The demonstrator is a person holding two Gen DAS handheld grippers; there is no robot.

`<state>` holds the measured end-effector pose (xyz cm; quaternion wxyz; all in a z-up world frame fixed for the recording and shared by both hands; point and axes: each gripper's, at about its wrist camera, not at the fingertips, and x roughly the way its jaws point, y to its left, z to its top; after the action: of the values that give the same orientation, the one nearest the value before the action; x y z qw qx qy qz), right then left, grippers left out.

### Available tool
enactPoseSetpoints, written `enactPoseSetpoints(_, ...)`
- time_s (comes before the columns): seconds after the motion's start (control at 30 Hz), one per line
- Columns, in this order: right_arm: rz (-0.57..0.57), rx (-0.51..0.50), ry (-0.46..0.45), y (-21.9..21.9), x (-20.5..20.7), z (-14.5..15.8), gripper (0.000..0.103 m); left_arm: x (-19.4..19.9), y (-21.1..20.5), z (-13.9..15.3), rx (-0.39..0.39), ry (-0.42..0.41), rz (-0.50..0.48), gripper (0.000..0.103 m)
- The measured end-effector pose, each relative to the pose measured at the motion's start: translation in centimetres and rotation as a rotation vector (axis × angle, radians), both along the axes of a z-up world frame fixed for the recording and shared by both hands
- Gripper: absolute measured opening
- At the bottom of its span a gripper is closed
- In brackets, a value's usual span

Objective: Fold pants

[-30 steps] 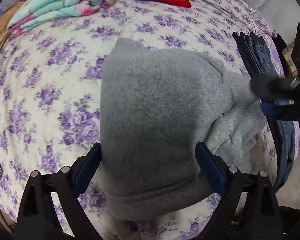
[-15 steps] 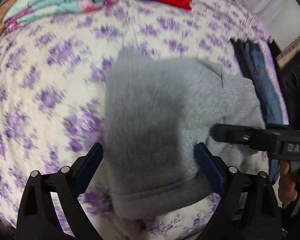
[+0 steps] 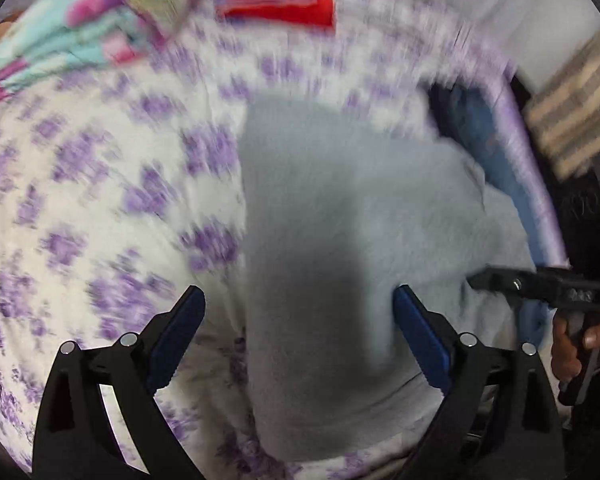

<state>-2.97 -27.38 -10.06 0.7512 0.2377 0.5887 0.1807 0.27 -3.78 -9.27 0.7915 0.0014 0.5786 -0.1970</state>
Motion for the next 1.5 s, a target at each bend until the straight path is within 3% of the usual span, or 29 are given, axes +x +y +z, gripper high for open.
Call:
enactPoseSetpoints(0.03,-0.008,-0.016,0.06,-0.2,0.3,-2.6,0.05,0.1,-0.7,-1.2,0.031,0.024,-0.006,0.094)
enactPoseSetpoints(0.1,-0.039,0.019,0.082,-0.4,0.4,-3.9,0.055,0.2,-1.5,-2.5,0.051,0.06,-0.004,0.094)
enactPoseSetpoints(0.2,-0.009,-0.044,0.017,-0.4,-0.2,-0.8,0.064,0.0,-1.1,-1.7,0.038,0.052,0.009,0.094)
enactPoseSetpoints(0.33,-0.024,-0.115,-0.113,-2.8,-1.0,4.0,0.064,-0.2,0.3,0.6,0.047,0.015,0.03,0.093)
enactPoseSetpoints(0.37,-0.035,-0.127,-0.151,-3.0,-1.0,4.9,0.054,0.0,0.8,1.3,0.04,-0.004,0.04,0.093)
enactPoseSetpoints(0.4,-0.037,-0.141,-0.193,-3.1,-0.9,5.8,0.038,0.1,1.2,1.9,0.029,-0.02,0.052,0.093)
enactPoseSetpoints(0.47,0.0,-0.159,-0.255,-2.0,0.4,6.7,0.025,0.9,1.7,3.0,0.007,-0.049,0.088,0.093)
enactPoseSetpoints(0.6,0.086,-0.16,-0.267,2.4,3.4,5.8,0.025,3.5,1.2,2.7,0.015,-0.053,0.129,0.093)
enactPoseSetpoints(0.73,0.068,-0.286,-0.173,3.7,6.4,1.1,0.025,5.3,1.1,-0.7,0.06,-0.004,0.143,0.098)
enactPoseSetpoints(0.83,0.102,-0.317,-0.228,4.2,6.6,0.1,0.025,5.7,1.0,-1.7,0.078,-0.005,0.158,0.099)
enactPoseSetpoints(0.93,0.088,-0.261,-0.199,3.5,6.3,1.2,0.029,5.5,1.5,-0.9,0.06,0.023,0.166,0.099)
enactPoseSetpoints(1.03,0.093,-0.233,-0.246,3.2,3.6,4.1,0.056,3.9,2.3,0.9,0.051,0.015,0.152,0.098)
enactPoseSetpoints(1.13,0.174,-0.203,-0.284,4.4,0.3,5.8,0.06,0.6,3.3,2.4,0.011,-0.018,0.1,0.098)
enactPoseSetpoints(1.23,0.212,-0.303,-0.226,5.2,-1.2,3.7,0.062,-0.9,3.5,1.2,0.052,0.004,0.069,0.099)
enactPoseSetpoints(1.33,0.184,-0.359,-0.131,4.7,-1.1,0.0,0.064,-0.6,4.2,-1.7,-0.015,0.093,0.099,0.099)
enactPoseSetpoints(1.5,0.193,-0.349,-0.134,4.9,-0.7,0.0,0.071,-0.6,3.7,-2.4,0.051,0.083,0.079,0.099)
